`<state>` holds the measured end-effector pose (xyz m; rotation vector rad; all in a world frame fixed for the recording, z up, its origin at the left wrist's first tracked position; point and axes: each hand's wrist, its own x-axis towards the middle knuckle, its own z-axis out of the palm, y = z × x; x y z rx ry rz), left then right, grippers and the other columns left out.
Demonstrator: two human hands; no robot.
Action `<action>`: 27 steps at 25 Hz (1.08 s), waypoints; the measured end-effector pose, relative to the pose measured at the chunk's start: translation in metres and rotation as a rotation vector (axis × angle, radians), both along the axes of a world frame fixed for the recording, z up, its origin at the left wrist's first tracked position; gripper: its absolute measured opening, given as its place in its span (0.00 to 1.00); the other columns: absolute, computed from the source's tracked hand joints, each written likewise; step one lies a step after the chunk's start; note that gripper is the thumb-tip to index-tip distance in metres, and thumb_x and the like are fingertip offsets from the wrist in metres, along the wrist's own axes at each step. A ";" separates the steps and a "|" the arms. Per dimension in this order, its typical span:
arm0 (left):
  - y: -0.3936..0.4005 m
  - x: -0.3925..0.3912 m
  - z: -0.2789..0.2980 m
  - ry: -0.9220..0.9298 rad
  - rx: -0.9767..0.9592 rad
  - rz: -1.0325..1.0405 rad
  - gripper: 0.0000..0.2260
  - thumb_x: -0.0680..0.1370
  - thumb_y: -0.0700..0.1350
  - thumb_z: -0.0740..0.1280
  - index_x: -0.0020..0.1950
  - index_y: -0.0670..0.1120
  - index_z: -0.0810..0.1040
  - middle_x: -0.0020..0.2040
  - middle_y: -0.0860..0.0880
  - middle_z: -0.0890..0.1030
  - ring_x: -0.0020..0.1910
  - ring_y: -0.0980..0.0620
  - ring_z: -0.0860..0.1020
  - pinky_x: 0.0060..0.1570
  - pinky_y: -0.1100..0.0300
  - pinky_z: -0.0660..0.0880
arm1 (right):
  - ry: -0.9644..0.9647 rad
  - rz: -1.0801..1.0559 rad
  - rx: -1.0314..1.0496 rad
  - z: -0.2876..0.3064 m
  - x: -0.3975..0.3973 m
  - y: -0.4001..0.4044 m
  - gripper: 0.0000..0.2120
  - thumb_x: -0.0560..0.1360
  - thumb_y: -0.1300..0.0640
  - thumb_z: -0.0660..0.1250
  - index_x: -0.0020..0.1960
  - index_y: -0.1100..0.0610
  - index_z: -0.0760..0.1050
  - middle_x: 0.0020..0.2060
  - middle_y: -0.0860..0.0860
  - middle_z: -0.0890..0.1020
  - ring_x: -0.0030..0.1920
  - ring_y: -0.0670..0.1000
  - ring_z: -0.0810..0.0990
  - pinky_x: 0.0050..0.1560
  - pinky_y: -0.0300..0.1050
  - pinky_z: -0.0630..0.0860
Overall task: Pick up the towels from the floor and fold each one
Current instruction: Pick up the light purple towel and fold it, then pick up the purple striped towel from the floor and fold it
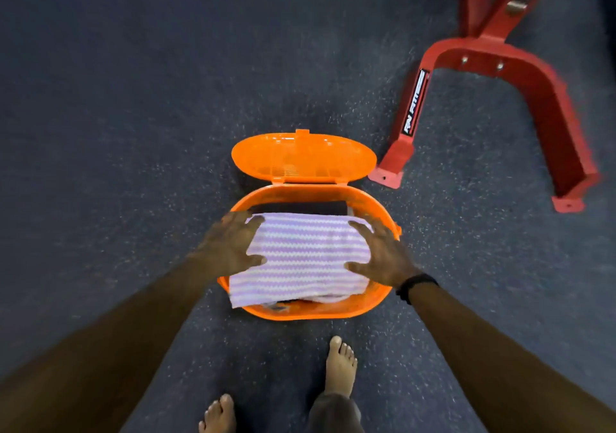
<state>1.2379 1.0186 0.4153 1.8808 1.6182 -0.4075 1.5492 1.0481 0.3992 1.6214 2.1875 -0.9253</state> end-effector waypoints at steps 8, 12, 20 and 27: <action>-0.013 0.012 -0.155 0.111 0.115 -0.239 0.68 0.49 0.80 0.66 0.79 0.50 0.42 0.78 0.37 0.49 0.76 0.34 0.51 0.71 0.33 0.50 | -0.094 0.196 0.081 -0.137 -0.015 -0.009 0.62 0.56 0.21 0.65 0.76 0.42 0.34 0.77 0.55 0.36 0.76 0.65 0.38 0.68 0.74 0.51; -0.027 0.005 -0.201 0.126 0.158 -0.212 0.72 0.44 0.74 0.73 0.79 0.49 0.43 0.76 0.34 0.54 0.74 0.32 0.54 0.71 0.38 0.40 | -0.098 0.158 0.197 -0.184 -0.027 -0.035 0.64 0.52 0.25 0.69 0.78 0.43 0.41 0.78 0.59 0.48 0.75 0.69 0.48 0.64 0.75 0.62; -0.023 0.012 -0.164 0.196 0.143 -0.285 0.77 0.35 0.64 0.79 0.77 0.47 0.45 0.75 0.33 0.59 0.72 0.31 0.61 0.70 0.35 0.46 | -0.195 0.180 0.143 -0.156 -0.027 -0.033 0.68 0.52 0.33 0.78 0.78 0.45 0.39 0.78 0.60 0.47 0.75 0.70 0.51 0.60 0.73 0.66; 0.028 0.021 0.063 0.058 0.180 -0.238 0.64 0.53 0.69 0.77 0.79 0.47 0.48 0.76 0.35 0.59 0.74 0.35 0.60 0.70 0.41 0.60 | 0.119 0.032 0.034 0.073 -0.004 0.029 0.51 0.67 0.29 0.64 0.78 0.46 0.41 0.78 0.55 0.45 0.78 0.57 0.46 0.73 0.61 0.56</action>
